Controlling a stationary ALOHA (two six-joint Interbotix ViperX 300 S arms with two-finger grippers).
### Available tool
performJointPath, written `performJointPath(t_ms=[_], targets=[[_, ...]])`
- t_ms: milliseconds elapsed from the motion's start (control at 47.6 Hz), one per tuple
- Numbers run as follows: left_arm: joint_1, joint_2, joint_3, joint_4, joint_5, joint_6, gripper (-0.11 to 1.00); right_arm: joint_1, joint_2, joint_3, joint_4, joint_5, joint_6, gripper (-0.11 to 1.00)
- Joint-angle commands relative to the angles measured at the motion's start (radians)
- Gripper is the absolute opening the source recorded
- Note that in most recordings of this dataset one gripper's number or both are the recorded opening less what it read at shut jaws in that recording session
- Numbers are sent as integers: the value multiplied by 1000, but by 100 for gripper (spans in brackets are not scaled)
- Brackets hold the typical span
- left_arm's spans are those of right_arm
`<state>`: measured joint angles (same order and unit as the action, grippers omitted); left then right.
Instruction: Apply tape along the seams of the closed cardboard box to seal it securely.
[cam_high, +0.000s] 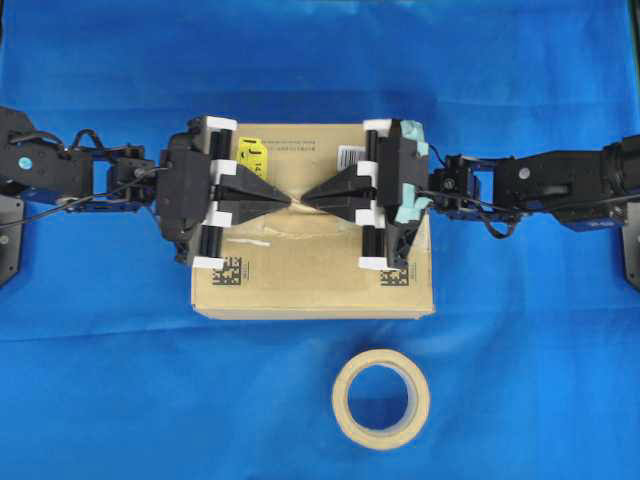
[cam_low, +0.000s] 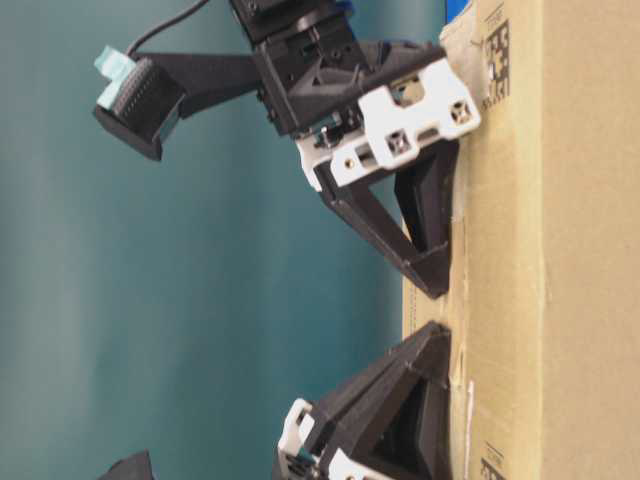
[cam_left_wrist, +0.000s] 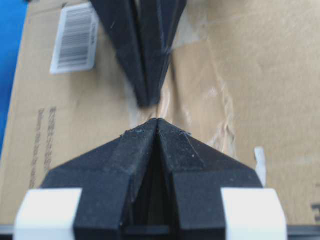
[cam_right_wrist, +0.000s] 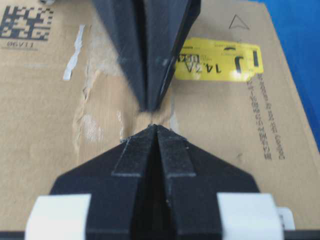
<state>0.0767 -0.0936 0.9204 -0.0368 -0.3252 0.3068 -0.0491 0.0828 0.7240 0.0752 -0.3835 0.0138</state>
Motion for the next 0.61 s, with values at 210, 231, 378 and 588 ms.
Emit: performJointPath(t_ms=[210,231,378,588], targets=[[21,-26,40,-6,6,2,1,9,-64,92,34,3,2,0],[21,-26,40,-6,6,2,1,9,-69,98,37,5,2,0],[20,-28,40,-6,6,2,1,11,-101,146,61,-8,2,0],[-28,-60,-12,-6,8,5,1,18,-187,146,60,-9,-9,0]])
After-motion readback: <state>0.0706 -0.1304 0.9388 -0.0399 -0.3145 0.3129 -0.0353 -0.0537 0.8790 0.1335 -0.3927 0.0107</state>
